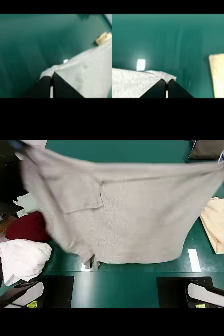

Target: Fold the shirts.

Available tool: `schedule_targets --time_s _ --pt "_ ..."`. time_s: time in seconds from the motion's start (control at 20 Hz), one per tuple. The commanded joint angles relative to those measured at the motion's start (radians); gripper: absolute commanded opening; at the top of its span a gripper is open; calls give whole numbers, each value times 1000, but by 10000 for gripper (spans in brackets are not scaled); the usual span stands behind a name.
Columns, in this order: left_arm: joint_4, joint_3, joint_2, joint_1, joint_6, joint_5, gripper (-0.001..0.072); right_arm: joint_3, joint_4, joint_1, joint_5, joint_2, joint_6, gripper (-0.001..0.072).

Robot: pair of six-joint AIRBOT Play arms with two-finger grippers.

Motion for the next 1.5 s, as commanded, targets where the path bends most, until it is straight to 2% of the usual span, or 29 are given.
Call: schedule_targets --time_s 0.0,0.1,0.25,0.5,0.6,0.7,0.85,0.95,1.1,1.15,1.2,1.25,1.45 --pt "81 -119 -226 -89 37 10 26 -105 -3 0 47 -219 1 9" --pt "96 -119 -368 -130 59 123 26 -140 -3 0 -12 -325 -1 9" --pt "75 -82 -525 -141 85 326 26 -143 -3 -1 -182 -425 -9 9" --pt "71 2 -578 -138 187 525 26 -143 -3 -1 -469 -441 -9 9" --pt "80 5 -578 -138 242 492 26 -143 -3 0 -477 -441 -11 9" --pt "137 3 -578 -138 262 383 26 -168 -4 7 -451 -435 -23 9" --pt "233 -50 -578 -140 254 254 25 -319 -49 34 -464 -380 -35 9" --pt "259 -119 -578 -140 250 237 25 -441 -78 56 -507 -337 -35 9" --pt "263 -202 -578 -140 201 228 29 -568 -71 66 -579 -284 -32 11" --pt "270 -204 -578 -139 158 220 184 -586 -72 65 -584 -274 -19 15" --pt "285 -201 -578 -139 104 210 544 -587 -69 62 -564 -269 -6 161" --pt "304 -194 -578 -139 59 192 604 -578 -56 55 -528 -268 -6 353" --pt "432 -208 -492 -122 8 82 597 -576 -20 -5 -360 -187 -31 360"
